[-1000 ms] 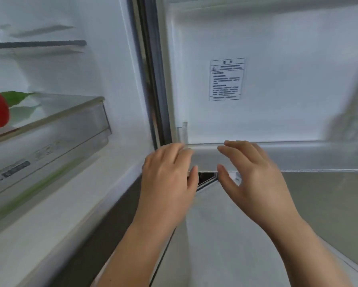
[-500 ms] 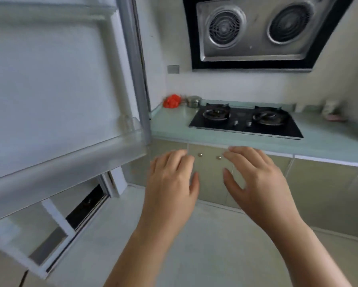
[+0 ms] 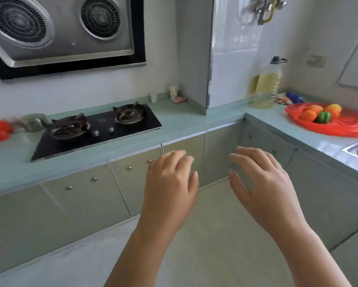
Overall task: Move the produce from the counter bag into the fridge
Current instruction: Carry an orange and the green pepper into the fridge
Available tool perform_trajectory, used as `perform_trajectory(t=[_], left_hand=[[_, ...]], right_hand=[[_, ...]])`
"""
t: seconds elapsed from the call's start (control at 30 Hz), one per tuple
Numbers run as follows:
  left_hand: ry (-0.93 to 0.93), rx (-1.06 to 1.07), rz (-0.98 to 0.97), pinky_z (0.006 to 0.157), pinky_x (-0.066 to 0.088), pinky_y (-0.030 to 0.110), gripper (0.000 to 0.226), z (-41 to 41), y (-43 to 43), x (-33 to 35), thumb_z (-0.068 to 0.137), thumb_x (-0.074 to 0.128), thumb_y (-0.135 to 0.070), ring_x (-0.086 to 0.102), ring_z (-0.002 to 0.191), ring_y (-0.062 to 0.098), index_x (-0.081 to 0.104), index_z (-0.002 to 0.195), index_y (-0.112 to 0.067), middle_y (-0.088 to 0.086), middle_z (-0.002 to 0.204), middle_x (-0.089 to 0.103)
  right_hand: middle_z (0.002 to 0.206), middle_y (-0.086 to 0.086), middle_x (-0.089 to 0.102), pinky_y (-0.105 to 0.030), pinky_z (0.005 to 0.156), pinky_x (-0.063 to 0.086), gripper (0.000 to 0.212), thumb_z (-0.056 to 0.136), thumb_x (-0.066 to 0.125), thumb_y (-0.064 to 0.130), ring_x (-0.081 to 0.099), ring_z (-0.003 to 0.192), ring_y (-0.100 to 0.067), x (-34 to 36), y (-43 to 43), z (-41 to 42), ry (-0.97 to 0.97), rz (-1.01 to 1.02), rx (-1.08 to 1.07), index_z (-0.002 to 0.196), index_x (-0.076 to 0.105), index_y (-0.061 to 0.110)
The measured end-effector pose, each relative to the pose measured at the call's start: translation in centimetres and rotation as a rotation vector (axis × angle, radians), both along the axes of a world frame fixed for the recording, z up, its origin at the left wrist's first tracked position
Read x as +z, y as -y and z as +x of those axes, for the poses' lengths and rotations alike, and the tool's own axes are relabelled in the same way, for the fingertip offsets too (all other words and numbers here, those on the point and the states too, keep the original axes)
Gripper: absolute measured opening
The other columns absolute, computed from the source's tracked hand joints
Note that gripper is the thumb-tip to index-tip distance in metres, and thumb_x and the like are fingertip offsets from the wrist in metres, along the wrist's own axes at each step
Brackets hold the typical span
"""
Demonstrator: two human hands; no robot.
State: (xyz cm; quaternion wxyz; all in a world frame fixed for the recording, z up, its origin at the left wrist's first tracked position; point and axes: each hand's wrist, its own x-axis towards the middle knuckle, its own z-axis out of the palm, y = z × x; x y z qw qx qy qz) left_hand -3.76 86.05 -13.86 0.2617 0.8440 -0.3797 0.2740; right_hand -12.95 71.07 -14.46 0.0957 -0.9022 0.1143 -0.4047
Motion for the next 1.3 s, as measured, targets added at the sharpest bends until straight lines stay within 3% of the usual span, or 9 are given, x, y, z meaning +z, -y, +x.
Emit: perform_trajectory(t=[0.1,0.27,0.5,0.73,0.8,1.03,1.3], left_hand=[[0.007,-0.084,-0.002,0.085,0.035,0.032,0.033,2.7,3.3,-0.6,0.08,0.044,-0.026,0.056,0.097,0.023,0.067,0.095,-0.008,0.007,0.102,0.067],[-0.001,-0.204,-0.012,0.083,0.036,0.03,0.032,9.3,8.1,-1.6,0.08,0.045,-0.026,0.059,0.095,0.023,0.067,0.095,-0.009,0.006,0.102,0.067],[0.031,-0.36,-0.032,0.084,0.036,0.032,0.033,17.6,14.2,-1.9,0.08,0.044,-0.025,0.061,0.093,0.027,0.067,0.096,-0.008,0.008,0.101,0.068],[-0.022,-0.525,-0.014,0.087,0.035,0.03,0.034,20.6,22.4,-4.5,0.079,0.045,-0.026,0.058,0.097,0.022,0.068,0.097,-0.008,0.007,0.102,0.068],[-0.033,-0.553,-0.022,0.088,0.035,0.03,0.034,21.3,25.6,-5.1,0.08,0.045,-0.027,0.052,0.1,0.018,0.067,0.098,-0.008,0.007,0.103,0.068],[-0.014,-0.661,0.004,0.084,0.036,0.032,0.034,22.2,40.0,-5.7,0.077,0.044,-0.027,0.064,0.091,0.025,0.068,0.095,-0.008,0.006,0.098,0.069],[-0.064,-0.748,0.077,0.088,0.043,0.032,0.035,23.8,54.8,-5.7,0.078,0.043,-0.029,0.062,0.094,0.021,0.066,0.098,-0.011,0.002,0.1,0.068]], right_hand=[[0.106,-0.007,0.065,-0.041,0.08,0.047,0.025,0.077,0.058,0.019,0.06,0.1,-0.033,-0.7,2.4,1.4,0.002,0.003,-0.089,0.099,0.068,0.011],[0.108,-0.006,0.065,-0.041,0.081,0.046,0.032,0.081,0.047,0.028,0.059,0.102,-0.031,-0.8,5.8,6.9,0.002,0.002,-0.225,0.099,0.068,0.013],[0.105,-0.006,0.066,-0.04,0.082,0.047,0.032,0.081,0.047,0.028,0.061,0.099,-0.03,-1.0,9.5,13.3,0.002,0.016,-0.373,0.099,0.068,0.011],[0.103,-0.007,0.065,-0.041,0.078,0.05,0.029,0.08,0.05,0.026,0.061,0.094,-0.032,-2.8,16.2,15.2,0.002,0.063,-0.514,0.099,0.066,0.011],[0.103,-0.007,0.065,-0.042,0.078,0.049,0.027,0.08,0.051,0.025,0.061,0.094,-0.033,-3.4,18.7,15.6,-0.015,0.07,-0.551,0.098,0.066,0.011],[0.102,-0.006,0.066,-0.04,0.076,0.05,0.037,0.081,0.043,0.032,0.063,0.091,-0.032,-4.5,31.1,16.1,-0.041,0.07,-0.63,0.099,0.068,0.011],[0.101,-0.011,0.067,-0.044,0.075,0.053,0.032,0.078,0.057,0.023,0.063,0.092,-0.034,-3.8,45.9,16.1,-0.057,0.065,-0.733,0.103,0.067,0.006]])
